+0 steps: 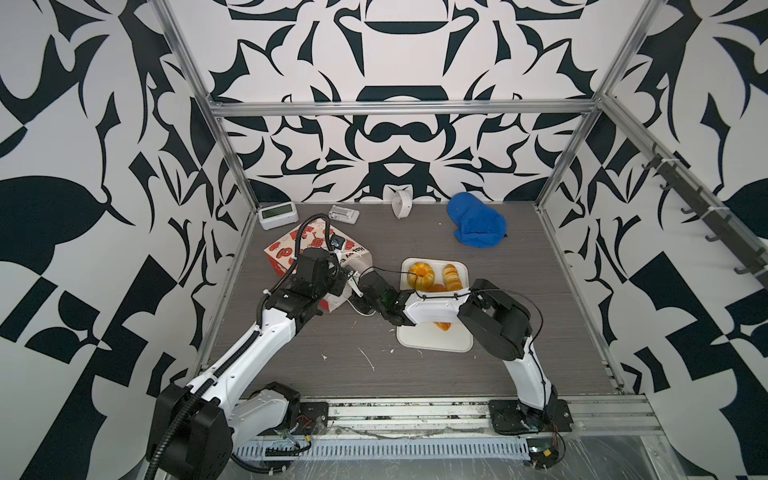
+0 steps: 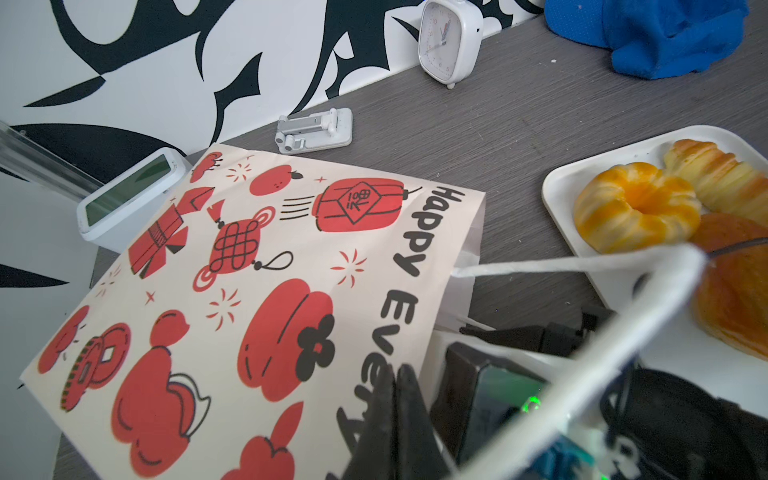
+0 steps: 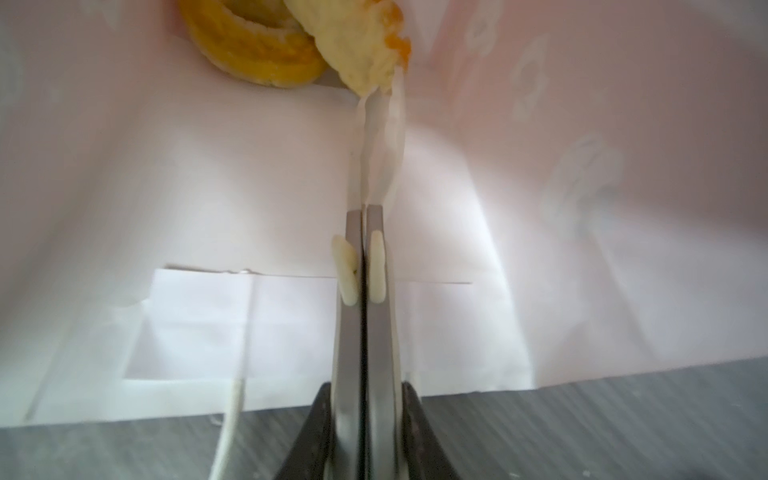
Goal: Take the fake bread out of the paper bag
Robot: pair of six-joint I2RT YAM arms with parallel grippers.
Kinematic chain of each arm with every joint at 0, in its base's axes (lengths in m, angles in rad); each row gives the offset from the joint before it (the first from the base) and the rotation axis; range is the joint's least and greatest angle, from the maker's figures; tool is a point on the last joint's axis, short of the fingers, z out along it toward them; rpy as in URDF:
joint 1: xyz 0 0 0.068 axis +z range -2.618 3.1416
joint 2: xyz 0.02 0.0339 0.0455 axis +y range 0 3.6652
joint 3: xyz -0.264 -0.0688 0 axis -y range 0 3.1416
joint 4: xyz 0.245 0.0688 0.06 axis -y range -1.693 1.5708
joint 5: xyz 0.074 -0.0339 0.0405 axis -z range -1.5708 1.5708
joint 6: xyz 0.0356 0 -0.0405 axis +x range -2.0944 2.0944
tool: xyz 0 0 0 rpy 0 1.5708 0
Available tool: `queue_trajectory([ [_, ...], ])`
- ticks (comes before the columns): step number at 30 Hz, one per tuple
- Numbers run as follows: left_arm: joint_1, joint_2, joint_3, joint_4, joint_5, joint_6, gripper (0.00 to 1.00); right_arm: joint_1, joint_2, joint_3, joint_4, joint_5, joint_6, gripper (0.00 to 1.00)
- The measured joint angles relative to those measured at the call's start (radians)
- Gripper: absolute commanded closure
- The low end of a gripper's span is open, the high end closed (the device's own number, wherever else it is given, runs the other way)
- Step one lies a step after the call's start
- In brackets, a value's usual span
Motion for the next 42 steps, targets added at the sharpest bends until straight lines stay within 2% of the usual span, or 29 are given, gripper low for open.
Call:
queue_trajectory([
  [3, 0.004, -0.002, 0.000, 0.000, 0.000, 0.000, 0.98, 0.008, 0.003, -0.009, 0.022, 0.023, -0.048, 0.78],
  [7, 0.006, -0.003, 0.000, 0.000, 0.001, 0.000, 0.98, 0.013, 0.012, -0.009, 0.033, 0.031, -0.100, 0.70],
  [27, 0.015, -0.031, 0.000, 0.003, -0.009, -0.003, 0.97, 0.015, 0.045, 0.098, -0.028, 0.031, -0.201, 0.63],
  [42, 0.014, -0.031, 0.000, 0.002, -0.005, -0.003, 0.97, 0.018, 0.101, 0.168, -0.049, 0.061, -0.273, 0.62],
])
